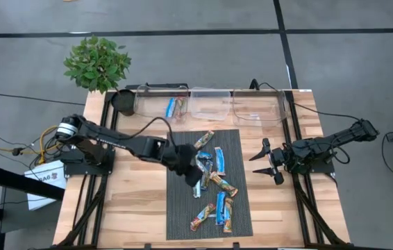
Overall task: Pick and place Granola Bars by type
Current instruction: Put the red granola bar into the left transparent bin
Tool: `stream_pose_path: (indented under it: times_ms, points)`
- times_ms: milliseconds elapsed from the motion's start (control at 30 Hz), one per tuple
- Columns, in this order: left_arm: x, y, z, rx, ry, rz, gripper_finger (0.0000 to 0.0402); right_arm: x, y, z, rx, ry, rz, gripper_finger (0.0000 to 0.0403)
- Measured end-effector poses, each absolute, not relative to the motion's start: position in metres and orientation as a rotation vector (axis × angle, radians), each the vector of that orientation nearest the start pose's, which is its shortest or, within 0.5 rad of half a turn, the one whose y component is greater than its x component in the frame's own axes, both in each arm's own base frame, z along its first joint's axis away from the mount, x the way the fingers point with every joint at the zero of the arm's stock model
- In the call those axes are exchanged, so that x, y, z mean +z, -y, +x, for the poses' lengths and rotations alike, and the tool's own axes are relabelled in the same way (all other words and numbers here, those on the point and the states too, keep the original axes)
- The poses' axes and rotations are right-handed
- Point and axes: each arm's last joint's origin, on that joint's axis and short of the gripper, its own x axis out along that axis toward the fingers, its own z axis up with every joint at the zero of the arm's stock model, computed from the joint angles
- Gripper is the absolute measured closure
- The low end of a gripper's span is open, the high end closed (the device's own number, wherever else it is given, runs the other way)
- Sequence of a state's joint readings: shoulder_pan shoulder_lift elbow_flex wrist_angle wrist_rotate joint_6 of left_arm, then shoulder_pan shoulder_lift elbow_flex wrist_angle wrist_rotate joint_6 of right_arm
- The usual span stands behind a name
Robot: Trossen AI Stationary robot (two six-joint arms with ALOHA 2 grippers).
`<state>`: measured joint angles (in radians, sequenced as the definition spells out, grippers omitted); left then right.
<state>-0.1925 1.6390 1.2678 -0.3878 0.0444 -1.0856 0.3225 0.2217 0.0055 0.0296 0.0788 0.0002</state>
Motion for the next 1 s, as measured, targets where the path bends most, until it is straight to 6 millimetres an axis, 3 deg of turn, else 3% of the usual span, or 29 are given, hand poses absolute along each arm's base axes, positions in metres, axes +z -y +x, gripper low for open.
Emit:
stream_pose_path:
  times_ms: [267, 433, 700, 1000]
  points:
    - [0.259, 0.074, 0.341, 0.552, -0.746, -1.153, 0.0273, 0.15, -0.033, 0.105, 0.243, -0.183, -0.037, 0.0182]
    - [0.244, 0.069, 0.344, 0.728, -0.7, -1.168, 0.0273, 0.15, -0.033, 0.105, 0.243, -0.183, -0.037, 0.0182]
    - [0.205, 0.061, 0.37, 0.798, -0.672, -1.222, 0.0273, 0.149, -0.033, 0.105, 0.243, -0.185, -0.037, 0.0182]
    - [0.173, 0.049, 0.381, 0.872, -0.727, -1.21, 0.0273, 0.15, -0.033, 0.105, 0.243, -0.183, -0.037, 0.0182]
